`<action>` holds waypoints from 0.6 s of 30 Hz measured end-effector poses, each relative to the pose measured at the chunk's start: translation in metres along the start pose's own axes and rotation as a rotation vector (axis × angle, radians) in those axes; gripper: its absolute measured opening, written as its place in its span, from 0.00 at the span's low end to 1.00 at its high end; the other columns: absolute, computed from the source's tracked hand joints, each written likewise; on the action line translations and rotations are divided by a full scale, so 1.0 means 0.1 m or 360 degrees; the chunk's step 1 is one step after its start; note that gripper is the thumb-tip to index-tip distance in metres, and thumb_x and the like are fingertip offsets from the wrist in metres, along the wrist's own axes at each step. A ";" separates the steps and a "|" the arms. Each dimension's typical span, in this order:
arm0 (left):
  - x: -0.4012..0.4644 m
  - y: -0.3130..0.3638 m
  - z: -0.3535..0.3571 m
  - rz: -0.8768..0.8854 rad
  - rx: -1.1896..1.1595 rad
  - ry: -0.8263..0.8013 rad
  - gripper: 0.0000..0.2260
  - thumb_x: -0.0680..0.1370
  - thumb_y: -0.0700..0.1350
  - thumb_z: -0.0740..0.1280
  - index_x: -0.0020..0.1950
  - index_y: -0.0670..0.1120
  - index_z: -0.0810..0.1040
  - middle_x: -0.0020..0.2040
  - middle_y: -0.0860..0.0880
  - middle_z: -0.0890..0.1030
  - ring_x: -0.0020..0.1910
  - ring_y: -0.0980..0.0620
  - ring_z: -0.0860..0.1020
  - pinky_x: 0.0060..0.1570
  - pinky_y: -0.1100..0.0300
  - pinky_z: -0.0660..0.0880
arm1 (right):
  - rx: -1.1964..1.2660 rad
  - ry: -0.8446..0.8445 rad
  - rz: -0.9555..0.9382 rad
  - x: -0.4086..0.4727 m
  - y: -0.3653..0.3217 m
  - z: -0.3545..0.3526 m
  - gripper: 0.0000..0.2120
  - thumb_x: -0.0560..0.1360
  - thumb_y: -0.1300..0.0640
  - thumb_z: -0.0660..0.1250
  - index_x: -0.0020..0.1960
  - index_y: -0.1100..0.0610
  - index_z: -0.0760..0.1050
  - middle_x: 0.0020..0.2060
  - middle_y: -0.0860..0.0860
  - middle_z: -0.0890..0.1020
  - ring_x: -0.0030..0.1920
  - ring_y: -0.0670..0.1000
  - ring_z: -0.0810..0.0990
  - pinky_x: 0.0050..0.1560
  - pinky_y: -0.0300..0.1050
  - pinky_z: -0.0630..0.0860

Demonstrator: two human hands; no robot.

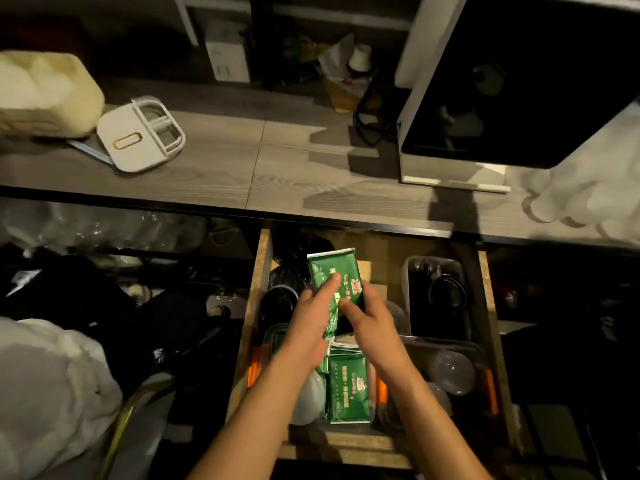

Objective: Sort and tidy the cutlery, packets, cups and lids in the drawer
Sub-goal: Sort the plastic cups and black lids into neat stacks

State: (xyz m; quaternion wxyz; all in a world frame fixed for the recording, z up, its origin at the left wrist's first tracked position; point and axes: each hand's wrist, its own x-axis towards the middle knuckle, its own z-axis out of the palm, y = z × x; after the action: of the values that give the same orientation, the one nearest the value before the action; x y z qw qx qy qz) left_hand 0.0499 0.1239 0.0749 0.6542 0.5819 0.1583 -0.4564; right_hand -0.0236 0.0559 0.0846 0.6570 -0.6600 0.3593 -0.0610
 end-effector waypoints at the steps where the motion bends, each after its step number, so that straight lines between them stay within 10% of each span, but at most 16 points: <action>1: -0.08 0.03 0.00 0.0002 -0.0027 0.0027 0.31 0.66 0.63 0.76 0.64 0.49 0.77 0.59 0.48 0.83 0.60 0.46 0.81 0.64 0.42 0.74 | 0.0038 -0.0021 -0.0009 -0.06 -0.08 0.04 0.19 0.80 0.64 0.61 0.59 0.41 0.73 0.55 0.41 0.82 0.57 0.40 0.79 0.58 0.39 0.74; 11: -0.48 0.38 -0.46 0.0349 0.0039 -0.0001 0.11 0.75 0.42 0.73 0.57 0.44 0.80 0.50 0.44 0.86 0.49 0.44 0.85 0.49 0.51 0.81 | 0.0760 0.0147 0.0223 -0.30 -0.40 0.02 0.13 0.74 0.67 0.68 0.58 0.65 0.78 0.50 0.63 0.84 0.46 0.59 0.83 0.48 0.52 0.79; 18: -0.47 0.22 -0.67 0.0443 0.0620 0.0021 0.06 0.81 0.42 0.61 0.56 0.48 0.74 0.51 0.45 0.80 0.35 0.52 0.80 0.28 0.60 0.76 | 0.0489 0.0262 0.0331 -0.31 -0.14 0.42 0.10 0.80 0.61 0.58 0.61 0.58 0.72 0.51 0.58 0.82 0.47 0.55 0.82 0.37 0.47 0.79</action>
State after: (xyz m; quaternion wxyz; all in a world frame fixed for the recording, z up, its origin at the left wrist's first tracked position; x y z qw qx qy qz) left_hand 0.0635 0.2023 0.1047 0.5851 0.7163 -0.0102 -0.3800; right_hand -0.0172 0.1061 0.1041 0.7211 -0.5040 0.4646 -0.1006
